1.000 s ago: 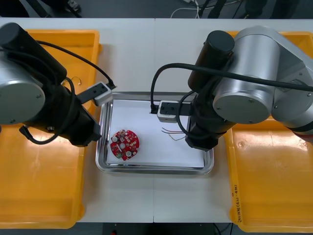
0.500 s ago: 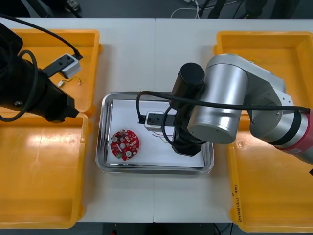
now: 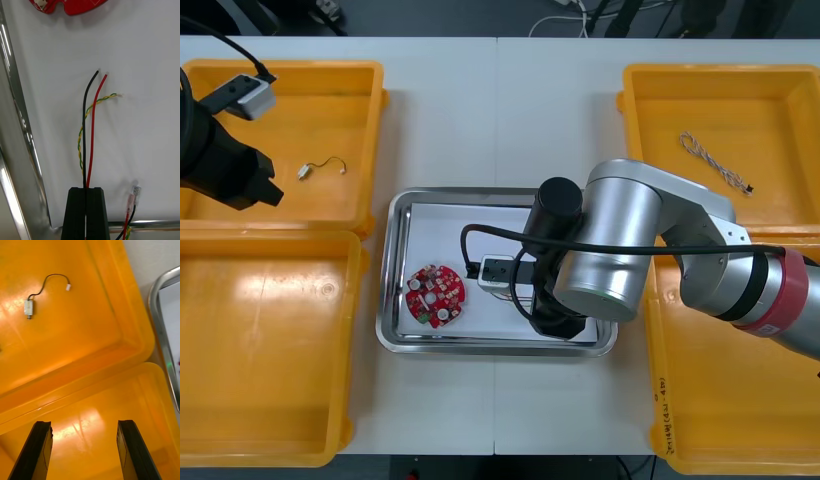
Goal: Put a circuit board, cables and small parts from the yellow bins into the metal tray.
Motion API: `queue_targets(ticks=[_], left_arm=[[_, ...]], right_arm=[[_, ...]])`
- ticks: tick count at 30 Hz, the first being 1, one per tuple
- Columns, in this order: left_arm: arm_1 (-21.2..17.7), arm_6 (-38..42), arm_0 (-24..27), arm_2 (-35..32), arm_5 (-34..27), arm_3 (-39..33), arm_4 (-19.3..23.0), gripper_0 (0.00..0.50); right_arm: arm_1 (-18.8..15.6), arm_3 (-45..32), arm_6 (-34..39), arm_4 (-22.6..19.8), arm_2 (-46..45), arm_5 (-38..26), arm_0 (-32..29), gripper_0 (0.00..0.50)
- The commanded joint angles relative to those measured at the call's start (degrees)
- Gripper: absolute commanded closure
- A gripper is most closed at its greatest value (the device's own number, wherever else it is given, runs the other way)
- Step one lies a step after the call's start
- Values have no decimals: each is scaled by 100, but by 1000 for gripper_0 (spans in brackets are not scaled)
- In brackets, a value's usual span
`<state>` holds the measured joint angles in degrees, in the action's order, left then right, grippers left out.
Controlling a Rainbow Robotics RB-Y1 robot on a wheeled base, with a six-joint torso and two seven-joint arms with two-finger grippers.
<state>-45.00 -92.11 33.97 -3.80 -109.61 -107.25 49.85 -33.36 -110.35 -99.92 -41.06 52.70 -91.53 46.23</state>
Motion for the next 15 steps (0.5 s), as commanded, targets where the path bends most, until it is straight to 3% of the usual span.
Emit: queue_targets(ticks=[1, 15], left_arm=[[-342, 378, 330, -174, -39, 205, -300, 0], [-386, 167, 541, -613, -39, 890, -669, 0]], right_arm=[[-4, 31, 245, 10, 179, 118, -123, 500], [199, 84, 474, 309, 214, 382, -273, 500]])
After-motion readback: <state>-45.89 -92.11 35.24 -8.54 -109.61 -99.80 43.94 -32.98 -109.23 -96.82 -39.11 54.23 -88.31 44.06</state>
